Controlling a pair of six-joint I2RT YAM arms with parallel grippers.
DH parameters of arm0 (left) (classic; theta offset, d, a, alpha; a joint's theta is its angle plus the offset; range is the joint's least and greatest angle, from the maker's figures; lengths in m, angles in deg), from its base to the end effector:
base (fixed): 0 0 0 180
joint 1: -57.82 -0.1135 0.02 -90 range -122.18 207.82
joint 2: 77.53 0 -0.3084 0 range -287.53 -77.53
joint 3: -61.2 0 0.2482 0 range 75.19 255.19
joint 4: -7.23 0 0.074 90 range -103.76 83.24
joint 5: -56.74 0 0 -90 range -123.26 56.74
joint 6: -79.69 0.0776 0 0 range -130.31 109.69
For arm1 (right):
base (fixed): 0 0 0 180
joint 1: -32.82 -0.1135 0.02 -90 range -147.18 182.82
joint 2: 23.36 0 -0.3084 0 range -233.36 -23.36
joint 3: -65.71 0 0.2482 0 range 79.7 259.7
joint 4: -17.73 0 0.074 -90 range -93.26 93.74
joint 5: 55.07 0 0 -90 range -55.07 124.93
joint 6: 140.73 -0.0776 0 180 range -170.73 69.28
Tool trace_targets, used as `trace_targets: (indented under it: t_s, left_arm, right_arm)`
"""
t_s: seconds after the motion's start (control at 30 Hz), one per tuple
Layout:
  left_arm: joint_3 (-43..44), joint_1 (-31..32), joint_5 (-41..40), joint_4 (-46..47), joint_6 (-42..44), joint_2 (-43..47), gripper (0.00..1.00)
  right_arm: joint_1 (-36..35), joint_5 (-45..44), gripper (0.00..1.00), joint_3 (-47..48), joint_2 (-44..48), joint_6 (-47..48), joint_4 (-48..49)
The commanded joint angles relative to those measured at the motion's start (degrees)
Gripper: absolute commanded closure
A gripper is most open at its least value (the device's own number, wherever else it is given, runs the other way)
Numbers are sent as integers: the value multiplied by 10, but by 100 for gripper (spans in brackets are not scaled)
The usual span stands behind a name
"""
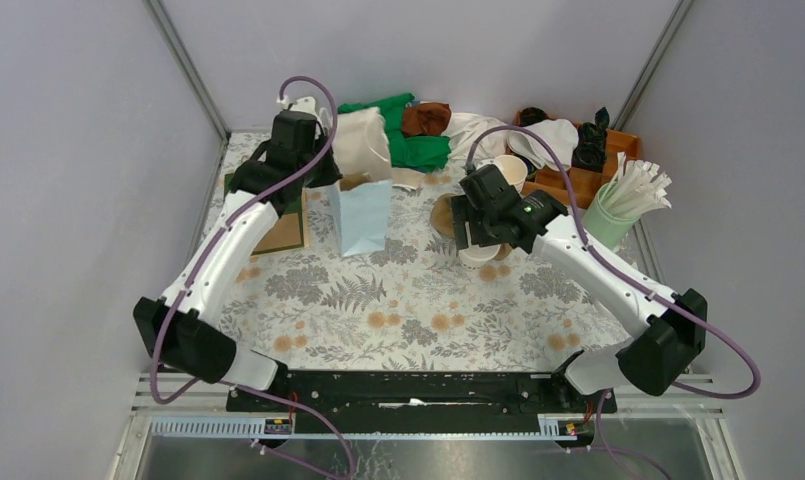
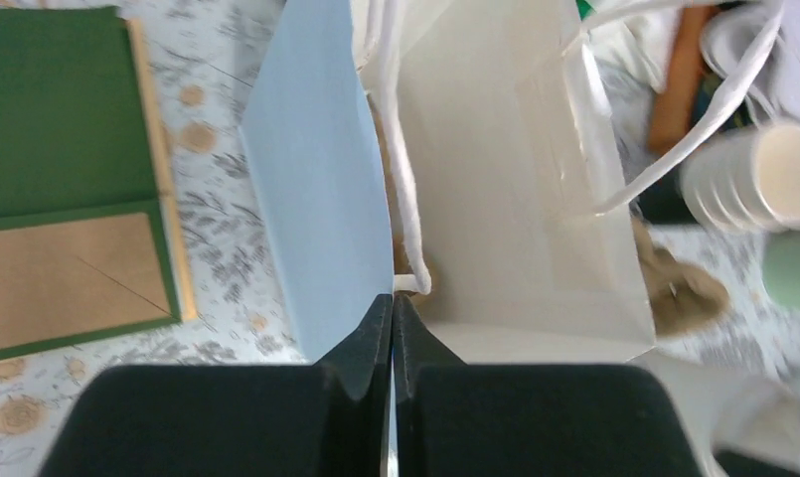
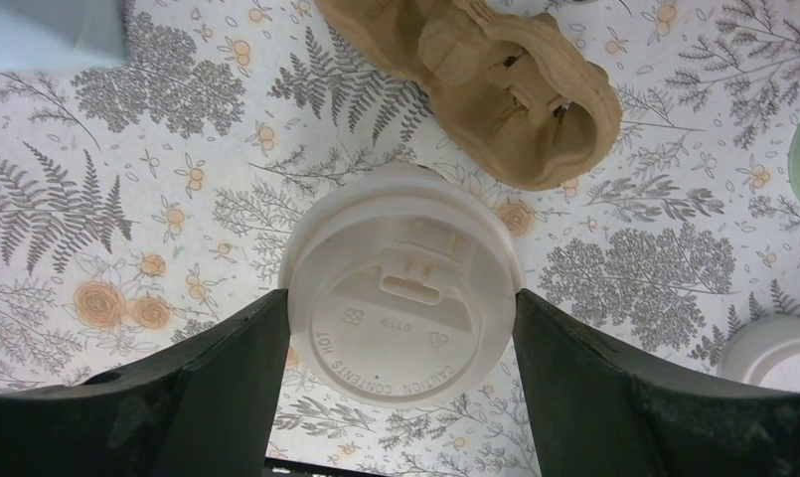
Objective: Pack the takeout coffee
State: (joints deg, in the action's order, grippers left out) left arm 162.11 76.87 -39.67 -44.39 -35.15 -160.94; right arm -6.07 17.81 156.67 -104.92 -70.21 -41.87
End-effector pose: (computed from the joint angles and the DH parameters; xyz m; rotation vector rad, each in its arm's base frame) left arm 0.3303 -0.1049 0.4097 -0.1747 2.1726 -0.3187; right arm 0.2591 0.1796 0.3453 -0.2751 2.3823 0.1080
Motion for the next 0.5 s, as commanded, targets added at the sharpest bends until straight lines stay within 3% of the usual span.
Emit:
trace_targets:
  t_s: [0.0, 0.1, 0.27, 0.47]
  left_arm:
    - [17, 50, 45, -47, 18, 81, 100]
    - [-21, 76, 68, -56, 13, 114, 100]
    - [-65, 99, 174, -80, 39, 163, 100]
    - [-79, 101, 270, -120, 67, 220, 100]
  right_arm:
    - [-6, -33, 21, -15, 42, 11, -3]
    - [-6, -50, 21, -20, 53, 7, -13]
    - [-6, -55, 22, -40, 62, -5, -25]
    - [-6, -51, 22, -115, 78, -30, 0]
